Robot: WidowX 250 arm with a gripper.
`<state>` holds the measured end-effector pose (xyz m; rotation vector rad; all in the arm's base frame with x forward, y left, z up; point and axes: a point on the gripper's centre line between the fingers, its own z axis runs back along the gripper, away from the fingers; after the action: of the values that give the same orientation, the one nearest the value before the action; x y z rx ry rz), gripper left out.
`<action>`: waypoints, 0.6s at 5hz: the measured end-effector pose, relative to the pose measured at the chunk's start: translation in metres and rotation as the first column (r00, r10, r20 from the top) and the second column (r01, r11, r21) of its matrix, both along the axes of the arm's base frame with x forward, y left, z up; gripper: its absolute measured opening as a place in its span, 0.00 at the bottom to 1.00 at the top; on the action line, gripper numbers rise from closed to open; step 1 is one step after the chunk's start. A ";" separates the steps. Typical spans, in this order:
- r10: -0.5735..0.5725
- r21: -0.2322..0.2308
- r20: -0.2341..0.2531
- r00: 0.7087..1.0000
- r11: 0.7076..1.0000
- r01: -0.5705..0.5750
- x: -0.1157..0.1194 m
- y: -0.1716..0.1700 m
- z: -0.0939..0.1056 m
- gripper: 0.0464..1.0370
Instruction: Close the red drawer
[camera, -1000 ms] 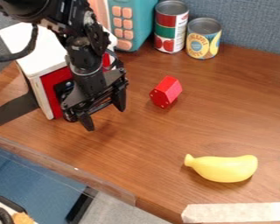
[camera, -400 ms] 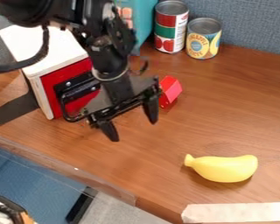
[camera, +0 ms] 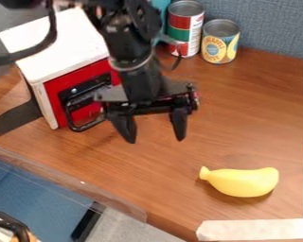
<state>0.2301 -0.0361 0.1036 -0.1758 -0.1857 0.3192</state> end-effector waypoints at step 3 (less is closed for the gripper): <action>-0.367 0.187 0.040 0.930 0.917 0.354 -0.042 -0.001 0.045 0.96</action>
<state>0.1884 -0.0372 0.1489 -0.0432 -0.2495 -0.0734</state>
